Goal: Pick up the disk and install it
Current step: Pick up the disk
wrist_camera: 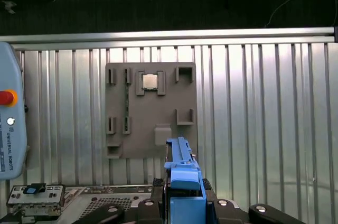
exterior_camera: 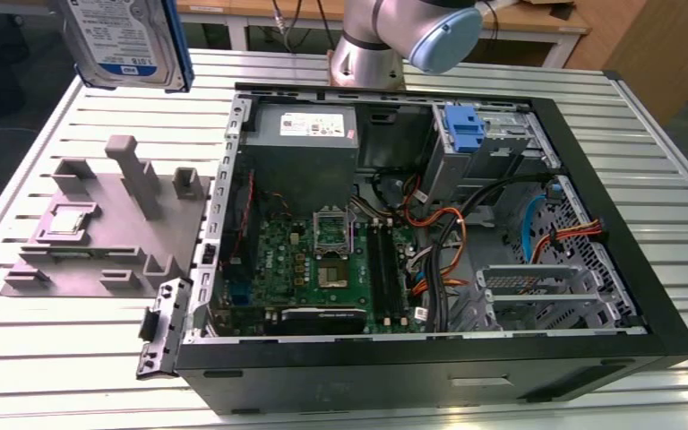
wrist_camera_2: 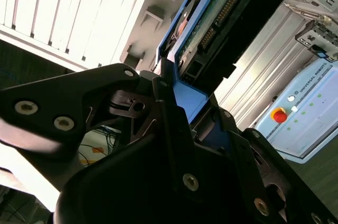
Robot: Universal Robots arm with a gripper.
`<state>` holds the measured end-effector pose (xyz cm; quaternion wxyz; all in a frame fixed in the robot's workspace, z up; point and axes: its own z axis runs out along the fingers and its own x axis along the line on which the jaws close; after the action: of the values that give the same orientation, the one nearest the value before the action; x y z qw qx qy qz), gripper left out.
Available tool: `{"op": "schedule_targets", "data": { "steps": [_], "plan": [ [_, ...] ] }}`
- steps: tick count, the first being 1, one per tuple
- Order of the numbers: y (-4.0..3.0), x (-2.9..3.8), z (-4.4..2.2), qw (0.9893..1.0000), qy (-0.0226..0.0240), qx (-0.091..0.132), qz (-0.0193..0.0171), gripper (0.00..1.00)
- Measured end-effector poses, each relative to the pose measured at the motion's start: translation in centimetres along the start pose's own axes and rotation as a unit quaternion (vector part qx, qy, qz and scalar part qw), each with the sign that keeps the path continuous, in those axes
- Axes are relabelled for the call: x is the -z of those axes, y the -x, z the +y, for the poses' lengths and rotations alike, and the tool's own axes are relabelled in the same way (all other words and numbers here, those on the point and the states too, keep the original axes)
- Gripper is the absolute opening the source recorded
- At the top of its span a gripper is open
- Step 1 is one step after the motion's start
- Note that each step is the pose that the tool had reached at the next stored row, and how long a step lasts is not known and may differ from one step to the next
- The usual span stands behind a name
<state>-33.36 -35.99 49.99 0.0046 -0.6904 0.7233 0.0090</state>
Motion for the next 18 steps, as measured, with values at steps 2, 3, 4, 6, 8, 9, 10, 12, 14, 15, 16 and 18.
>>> {"op": "schedule_targets", "data": {
  "steps": [2,3,4,6,8,9,10,12,14,15,16,18],
  "plan": [
    [0.01,0.00,-0.21,1.0000,0.0000,0.000,0.0000,0.36],
    [0.02,0.00,-0.30,1.0000,0.0000,0.000,0.0000,0.36],
    [0.02,0.00,-0.35,1.0000,0.0000,0.000,0.0001,0.36],
    [-0.05,0.00,-0.39,1.0000,0.0000,0.000,0.0003,0.36],
    [-0.26,0.01,-0.41,1.0000,0.0000,0.000,0.0003,0.36],
    [-0.41,0.01,-0.42,1.0000,0.0000,0.000,0.0003,0.36],
    [-0.56,0.01,-0.43,1.0000,0.0000,0.000,0.0004,0.36],
    [-0.68,0.00,-0.54,1.0000,-0.0001,0.000,0.0004,0.36],
    [-0.68,0.00,-0.89,1.0000,0.0000,0.000,0.0004,0.36],
    [-0.67,0.00,-1.13,1.0000,0.0000,0.000,0.0005,0.36],
    [-0.65,-0.01,-1.38,1.0000,0.0000,0.000,0.0004,0.36],
    [-0.63,0.00,-1.88,1.0000,0.0000,0.000,0.0004,0.36]
  ]
}}
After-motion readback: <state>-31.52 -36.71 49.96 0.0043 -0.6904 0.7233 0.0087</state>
